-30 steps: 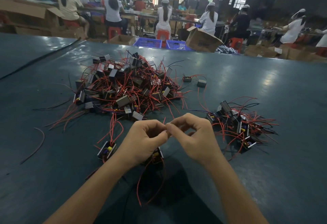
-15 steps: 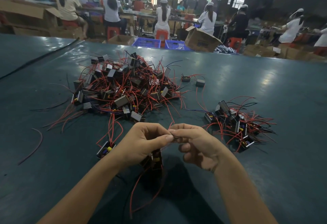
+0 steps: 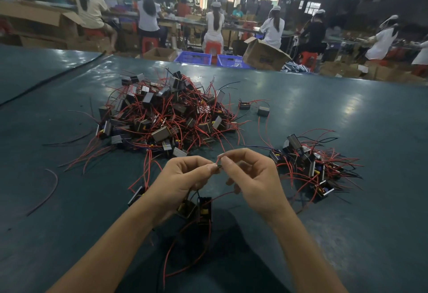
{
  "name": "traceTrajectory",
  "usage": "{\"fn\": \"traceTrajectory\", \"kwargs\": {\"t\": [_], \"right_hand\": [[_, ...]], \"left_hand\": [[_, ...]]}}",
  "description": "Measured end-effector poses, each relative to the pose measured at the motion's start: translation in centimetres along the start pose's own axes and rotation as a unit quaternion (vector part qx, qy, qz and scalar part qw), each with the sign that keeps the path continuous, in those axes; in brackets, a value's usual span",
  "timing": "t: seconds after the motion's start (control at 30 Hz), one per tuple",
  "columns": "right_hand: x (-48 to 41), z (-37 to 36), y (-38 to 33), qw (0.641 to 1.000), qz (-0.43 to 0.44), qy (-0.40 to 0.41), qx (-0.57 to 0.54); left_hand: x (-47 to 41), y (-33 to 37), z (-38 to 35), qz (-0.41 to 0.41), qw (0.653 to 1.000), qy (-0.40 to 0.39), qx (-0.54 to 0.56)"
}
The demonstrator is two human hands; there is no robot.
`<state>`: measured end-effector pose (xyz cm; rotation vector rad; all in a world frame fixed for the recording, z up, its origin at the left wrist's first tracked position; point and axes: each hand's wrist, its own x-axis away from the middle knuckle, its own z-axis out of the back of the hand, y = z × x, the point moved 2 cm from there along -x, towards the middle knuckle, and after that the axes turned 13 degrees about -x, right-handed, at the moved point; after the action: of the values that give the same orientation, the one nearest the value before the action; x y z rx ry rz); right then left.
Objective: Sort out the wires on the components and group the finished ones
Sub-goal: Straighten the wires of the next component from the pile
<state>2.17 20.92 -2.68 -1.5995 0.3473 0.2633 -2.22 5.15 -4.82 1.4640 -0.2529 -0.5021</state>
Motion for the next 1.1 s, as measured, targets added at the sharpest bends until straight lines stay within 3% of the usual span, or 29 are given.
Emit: {"fn": "traceTrajectory", "kwargs": {"t": [0.17, 0.33, 0.5, 0.7, 0.83, 1.1], "right_hand": [[0.1, -0.2, 0.4, 0.997, 0.016, 0.010, 0.079], [-0.1, 0.1, 0.9, 0.995, -0.027, 0.011, 0.100], [-0.3, 0.2, 1.4, 0.993, -0.100, 0.047, 0.040], [0.1, 0.4, 0.4, 0.995, 0.010, -0.012, 0.103], [0.1, 0.4, 0.1, 0.998, -0.001, -0.012, 0.068], [0.0, 0.3, 0.1, 0.999, -0.052, -0.012, 0.004]], "left_hand": [[0.1, 0.2, 0.0, -0.021, 0.999, 0.030, -0.017], [0.7, 1.0, -0.4, -0.111, 0.965, 0.120, -0.205], [1.0, 1.1, -0.9, -0.153, 0.935, 0.140, -0.286], [0.4, 1.3, -0.2, -0.084, 0.976, 0.095, -0.178], [0.3, 1.2, 0.1, -0.032, 0.994, 0.060, -0.084], [0.4, 1.6, 0.2, -0.028, 0.996, 0.028, -0.074]]}}
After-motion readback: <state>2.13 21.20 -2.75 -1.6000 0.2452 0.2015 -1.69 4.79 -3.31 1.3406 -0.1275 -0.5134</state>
